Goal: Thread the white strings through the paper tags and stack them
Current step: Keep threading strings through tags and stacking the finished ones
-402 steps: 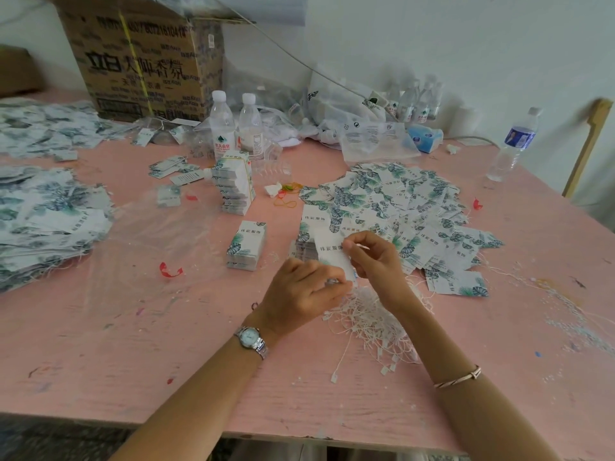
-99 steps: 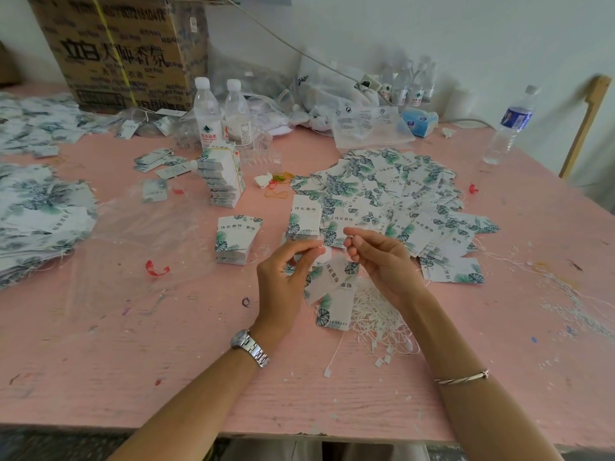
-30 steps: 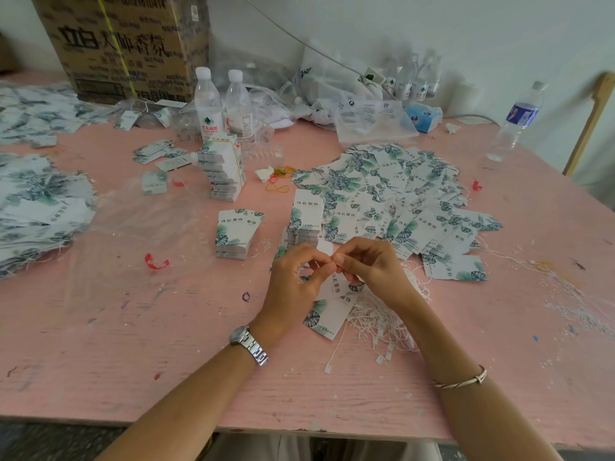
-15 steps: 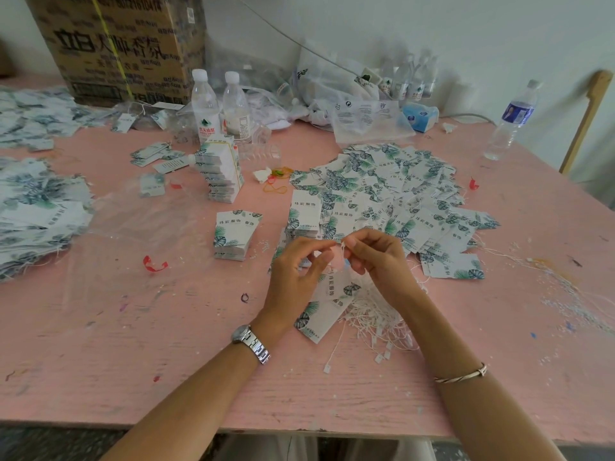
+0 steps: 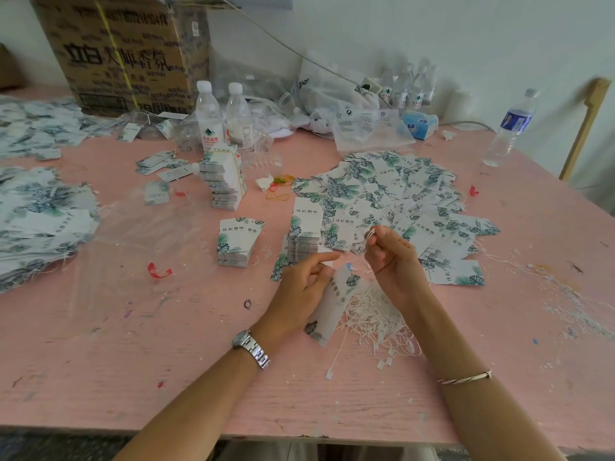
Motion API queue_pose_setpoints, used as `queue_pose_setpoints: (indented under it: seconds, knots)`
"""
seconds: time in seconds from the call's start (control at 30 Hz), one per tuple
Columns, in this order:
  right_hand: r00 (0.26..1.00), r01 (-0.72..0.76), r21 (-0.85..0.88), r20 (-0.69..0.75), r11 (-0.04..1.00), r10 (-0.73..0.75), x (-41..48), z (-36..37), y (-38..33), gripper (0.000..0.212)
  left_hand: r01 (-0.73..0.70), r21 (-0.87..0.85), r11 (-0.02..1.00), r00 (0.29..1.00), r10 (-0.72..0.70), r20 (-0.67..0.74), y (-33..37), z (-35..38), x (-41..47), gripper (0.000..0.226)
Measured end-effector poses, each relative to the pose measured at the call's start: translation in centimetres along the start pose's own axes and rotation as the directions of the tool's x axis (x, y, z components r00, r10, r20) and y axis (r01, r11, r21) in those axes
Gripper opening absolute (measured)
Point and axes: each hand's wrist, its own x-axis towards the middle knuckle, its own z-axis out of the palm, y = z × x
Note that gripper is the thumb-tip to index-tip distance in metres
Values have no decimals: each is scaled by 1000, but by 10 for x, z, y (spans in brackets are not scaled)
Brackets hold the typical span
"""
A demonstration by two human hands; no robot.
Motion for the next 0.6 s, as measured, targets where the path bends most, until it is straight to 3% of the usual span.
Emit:
queue_pose_setpoints:
  seconds: [0.23,0.37,0.6]
  knots:
    - [993,40,105,-115,994,-27,7,-9,-1,18,99,-300,949,994,-83,68,10,0,1,22]
    - [977,34,-1,-209,999,-33,8,-14,1,6,117,-408,905,993,-116,26,12,-2,2,20]
    - [976,4,-215,-212,977,-51,6,-14,4,8,11,-454,891,978,-104,-180,13,-4,4,27]
